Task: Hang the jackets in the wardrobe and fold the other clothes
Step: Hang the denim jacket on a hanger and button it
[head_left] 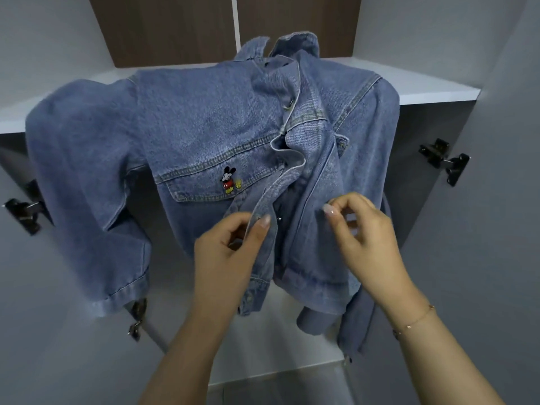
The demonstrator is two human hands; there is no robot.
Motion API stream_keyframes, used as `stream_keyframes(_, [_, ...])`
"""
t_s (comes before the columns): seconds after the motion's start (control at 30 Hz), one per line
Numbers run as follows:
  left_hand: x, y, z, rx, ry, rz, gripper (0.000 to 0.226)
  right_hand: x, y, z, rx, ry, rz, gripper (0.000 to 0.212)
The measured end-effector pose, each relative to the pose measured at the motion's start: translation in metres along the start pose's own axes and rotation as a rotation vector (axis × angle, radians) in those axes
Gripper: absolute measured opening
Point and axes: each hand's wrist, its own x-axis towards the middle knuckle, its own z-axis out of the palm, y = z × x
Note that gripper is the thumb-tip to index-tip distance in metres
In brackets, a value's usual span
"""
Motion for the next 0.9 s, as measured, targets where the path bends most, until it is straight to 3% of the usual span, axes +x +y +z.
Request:
stream_keyframes(0.1, [0.003, 0.0, -0.001, -0.041, 0.046, 0.006, 0.024, -0.014, -0.017, 0.014, -0.245, -0.001, 0.097, 0.034])
stream_keyframes(0.2, [0.012, 0.004, -0.016, -0.03, 0.064, 0.029, 0.021, -0.021, -0.021, 0.036, -0.624, -0.215, 0.202, 0.064])
stream_keyframes(0.4, [0.022, 0.018, -0.044, 0.032, 0.048, 0.044, 0.013, 0.001, -0.005, 0.047, -0.691, -0.17, 0.257, 0.071])
stream_keyframes(0.6, [0.029, 0.024, -0.041, 0.01, -0.018, 0.072, 0.021, 0.004, -0.004, 0.05, -0.641, -0.128, 0.08, 0.04])
stream_keyframes(0.73, [0.036, 0.025, -0.047, -0.022, -0.035, 0.086, 0.024, -0.006, -0.026, 0.053, -0.548, -0.265, -0.392, 0.012])
stream_keyframes(0.77, [0.037, 0.025, -0.049, -0.026, -0.04, 0.092, 0.024, -0.005, -0.029, 0.055, -0.623, -0.335, -0.461, 0.028])
stream_keyframes(0.83, [0.04, 0.024, -0.054, -0.032, -0.061, 0.095, 0.022, 0.008, -0.037, 0.055, -0.836, -0.447, -0.426, 0.064])
stream_keyframes(0.9, [0.041, 0.023, -0.057, -0.035, -0.084, 0.09, 0.02, 0.02, -0.043, 0.057, -1.057, -0.479, -0.389, 0.064])
